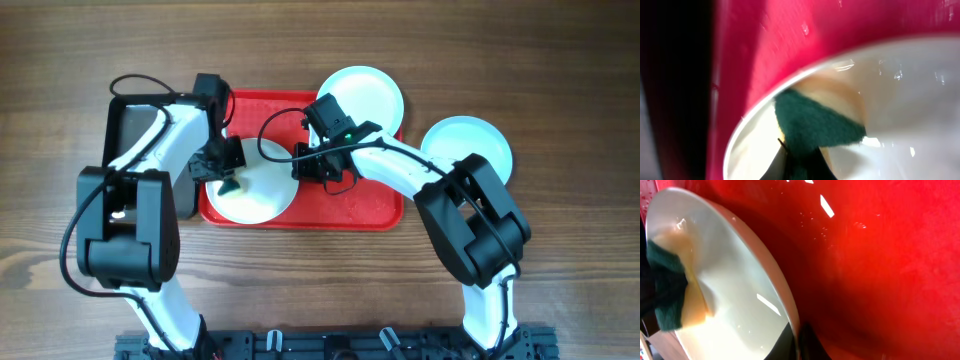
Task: Clean dirty plates on tray and stack at the side
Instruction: 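Raise the left gripper with the sponge and lift the plate with the right gripper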
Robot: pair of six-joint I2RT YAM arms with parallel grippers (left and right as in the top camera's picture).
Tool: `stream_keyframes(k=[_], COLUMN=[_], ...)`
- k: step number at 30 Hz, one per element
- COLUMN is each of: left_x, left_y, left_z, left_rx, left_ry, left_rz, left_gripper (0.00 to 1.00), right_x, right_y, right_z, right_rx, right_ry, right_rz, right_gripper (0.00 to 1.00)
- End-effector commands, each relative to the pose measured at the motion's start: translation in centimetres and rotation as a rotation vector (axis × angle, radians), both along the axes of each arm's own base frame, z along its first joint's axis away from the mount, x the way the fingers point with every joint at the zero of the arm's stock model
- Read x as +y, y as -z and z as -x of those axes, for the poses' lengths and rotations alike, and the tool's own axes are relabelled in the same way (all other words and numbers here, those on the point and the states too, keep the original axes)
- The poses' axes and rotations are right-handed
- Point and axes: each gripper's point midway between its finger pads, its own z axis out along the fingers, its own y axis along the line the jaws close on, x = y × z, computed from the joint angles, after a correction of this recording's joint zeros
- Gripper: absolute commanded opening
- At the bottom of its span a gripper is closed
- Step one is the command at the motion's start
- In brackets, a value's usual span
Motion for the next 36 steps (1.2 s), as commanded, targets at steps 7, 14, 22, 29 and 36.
stream_keyframes(k=[7, 14, 22, 29, 36], left_x=[-7.7, -4.1, 0.1, 0.6, 0.7], left_y=[-2.0, -8.3, -11.7, -10.0, -9.6], left_z=[3.8, -6.9, -12.0, -10.9, -10.9], left_rx=[0.112, -0.178, -0.356, -0.297, -0.283], left_ry=[0.313, 0.084, 0.028, 0.016, -0.009], left_rz=[0.581, 0.529, 0.313, 0.199, 0.194], left_gripper=[0.04, 0.04, 0.04, 0.04, 0.04], right_x=[-1.8, -2.0, -2.0, -2.3, -2.2], right_y=[1.9, 2.0, 2.0, 3.1, -0.9], right_z=[-0.1, 0.4, 0.3, 0.3, -0.8], right_rx=[0.040, 0.053, 0.040, 0.011, -0.084], right_ry=[0.034, 0.016, -0.005, 0.024, -0.021], right_rz=[0.051, 0.060, 0.061, 0.139, 0.089], right_gripper=[0.04, 0.04, 0.05, 0.06, 0.04])
